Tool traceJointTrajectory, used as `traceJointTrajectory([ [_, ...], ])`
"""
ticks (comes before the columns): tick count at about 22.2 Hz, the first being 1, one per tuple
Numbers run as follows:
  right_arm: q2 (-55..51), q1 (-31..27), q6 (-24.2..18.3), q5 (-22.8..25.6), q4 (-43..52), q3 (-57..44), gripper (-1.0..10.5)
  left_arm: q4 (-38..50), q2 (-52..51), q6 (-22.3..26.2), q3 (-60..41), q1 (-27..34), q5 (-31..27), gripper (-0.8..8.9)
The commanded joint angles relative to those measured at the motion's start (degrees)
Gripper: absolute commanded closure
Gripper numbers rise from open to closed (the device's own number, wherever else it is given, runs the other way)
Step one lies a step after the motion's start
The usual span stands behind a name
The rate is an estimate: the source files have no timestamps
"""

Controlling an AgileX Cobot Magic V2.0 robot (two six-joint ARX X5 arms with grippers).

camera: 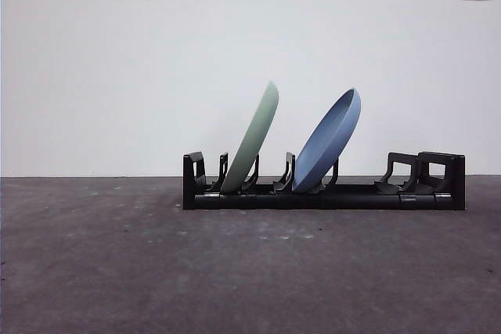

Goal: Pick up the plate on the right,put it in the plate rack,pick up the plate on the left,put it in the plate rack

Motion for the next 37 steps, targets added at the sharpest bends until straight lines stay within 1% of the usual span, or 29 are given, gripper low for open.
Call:
traceJointTrajectory([
  [1, 0.13, 0.04, 0.2, 0.07, -1.18, -0.35, 9.4, 0.48, -0.15, -2.8, -0.61, 0.13, 1.03, 8.17],
  [16, 0.13, 0.02, 0.2, 0.11, -0.87, -0.35, 9.4, 0.5, 4.31, -2.75, -0.61, 0.13, 1.27, 8.17],
  [17, -0.24, -0.35, -0.59, 0.9, 0.13, -0.35, 9.4, 0.5, 4.44, -2.75, -0.61, 0.13, 1.27, 8.17],
  [19, -2.34, -2.23, -3.17, 1.88, 5.07, -0.39, 9.4, 0.5, 4.66, -2.75, -0.61, 0.13, 1.27, 8.17],
  [20, -3.85, -3.23, -3.3, 1.4, 9.25, -0.59, 9.5, 0.5, 4.7, -2.75, -0.61, 0.13, 1.27, 8.17],
  [23, -10.95, -7.5, -2.56, -6.4, 23.1, -2.71, 9.5, 0.5, 4.76, -2.75, -0.61, 0.13, 1.27, 8.17],
  [24, -13.31, -9.44, -2.56, -7.52, 26.91, -4.39, 9.5, 0.5, 4.76, -2.75, -0.61, 0.13, 1.27, 8.17],
  [26, -18.95, -14.29, -2.97, -7.69, 34.38, -10.08, 9.4, 0.5, 4.79, -2.75, -0.61, 0.13, 1.27, 8.17],
  [27, -22.1, -16.83, -3.26, -7.67, 38.18, -14.19, 9.4, 0.5, 4.79, -2.75, -0.61, 0.13, 1.27, 8.17],
  [30, -30.58, -21.88, -3.45, -7.48, 48.81, -27.98, 9.4, 0.5, 4.79, -2.75, -0.61, 0.13, 1.27, 8.17],
  [31, -33.55, -22.91, -3.45, -7.26, 52.41, -33.31, 9.4, 0.5, 4.79, -2.75, -0.61, 0.13, 1.27, 8.17],
  [34, -39.63, -23.61, -3.43, -6.64, 59.52, -44.59, 9.4, 0.5, 4.79, -2.75, -0.61, 0.13, 1.27, 8.17],
  [37, -44.7, -23.63, -3.41, -6.64, 64.08, -54.1, 9.4, 0.5, 4.81, -2.75, -0.61, 0.13, 1.27, 8.17],
])
